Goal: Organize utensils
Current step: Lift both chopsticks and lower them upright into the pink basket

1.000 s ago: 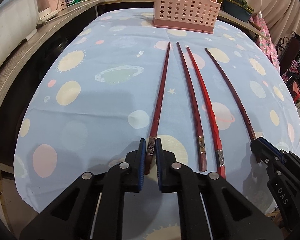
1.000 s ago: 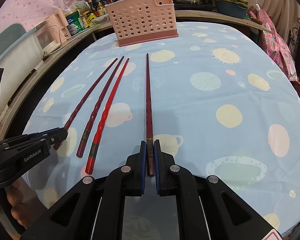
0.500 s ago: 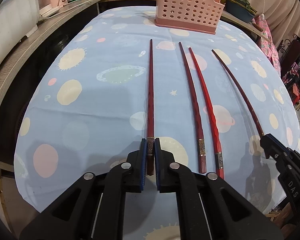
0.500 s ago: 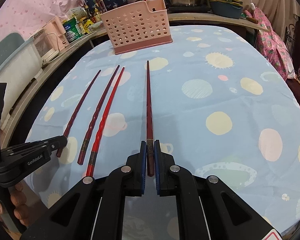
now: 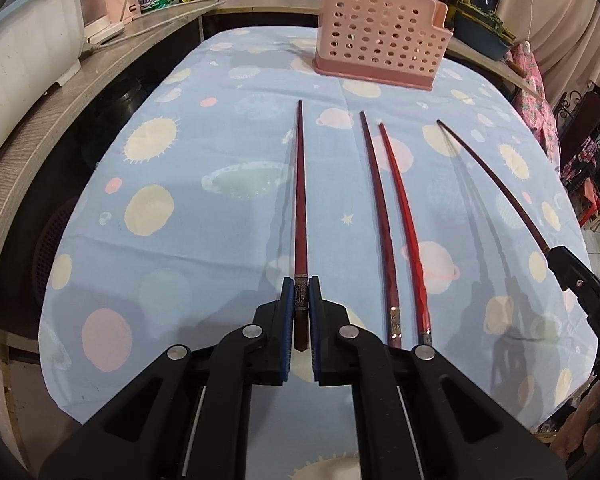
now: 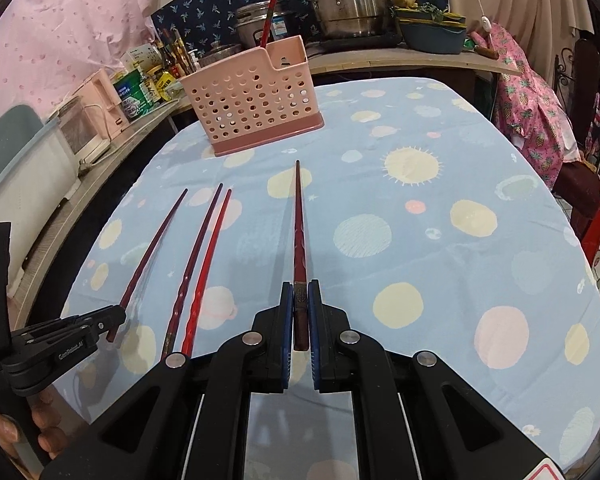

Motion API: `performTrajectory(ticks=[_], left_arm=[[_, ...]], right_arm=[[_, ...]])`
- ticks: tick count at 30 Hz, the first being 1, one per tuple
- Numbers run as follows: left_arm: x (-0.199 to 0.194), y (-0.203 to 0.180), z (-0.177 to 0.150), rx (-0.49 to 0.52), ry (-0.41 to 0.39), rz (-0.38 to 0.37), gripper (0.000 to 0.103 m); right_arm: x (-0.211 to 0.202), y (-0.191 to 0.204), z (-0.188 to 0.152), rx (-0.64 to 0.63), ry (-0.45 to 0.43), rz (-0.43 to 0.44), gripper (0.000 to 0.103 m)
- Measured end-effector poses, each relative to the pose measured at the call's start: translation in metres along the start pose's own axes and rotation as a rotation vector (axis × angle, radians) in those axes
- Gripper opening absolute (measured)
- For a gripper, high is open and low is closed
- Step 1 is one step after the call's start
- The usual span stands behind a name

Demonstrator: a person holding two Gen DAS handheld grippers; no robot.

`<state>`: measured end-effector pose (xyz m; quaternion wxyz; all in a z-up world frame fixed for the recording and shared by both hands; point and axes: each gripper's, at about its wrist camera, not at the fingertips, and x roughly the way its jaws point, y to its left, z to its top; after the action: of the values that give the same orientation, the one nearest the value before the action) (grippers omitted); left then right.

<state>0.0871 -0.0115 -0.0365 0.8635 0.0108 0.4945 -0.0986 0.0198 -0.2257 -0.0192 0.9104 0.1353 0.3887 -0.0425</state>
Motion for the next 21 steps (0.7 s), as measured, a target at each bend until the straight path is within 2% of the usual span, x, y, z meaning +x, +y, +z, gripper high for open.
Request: performTrajectory(ticks=[7,21], left_arm=[[-0.022,0.005,0.027,-0.026,-0.058,-0.023,0.007],[-0.068,0.012,0.111,-0.061,-0.236,-0.051,0.007]], right_arm=[[-0.016,-0.004,0.032,0.013,-0.074,0.010,0.007],[-0.045,-0.005,0.116,0.050,-0.241,0.064,0.007]])
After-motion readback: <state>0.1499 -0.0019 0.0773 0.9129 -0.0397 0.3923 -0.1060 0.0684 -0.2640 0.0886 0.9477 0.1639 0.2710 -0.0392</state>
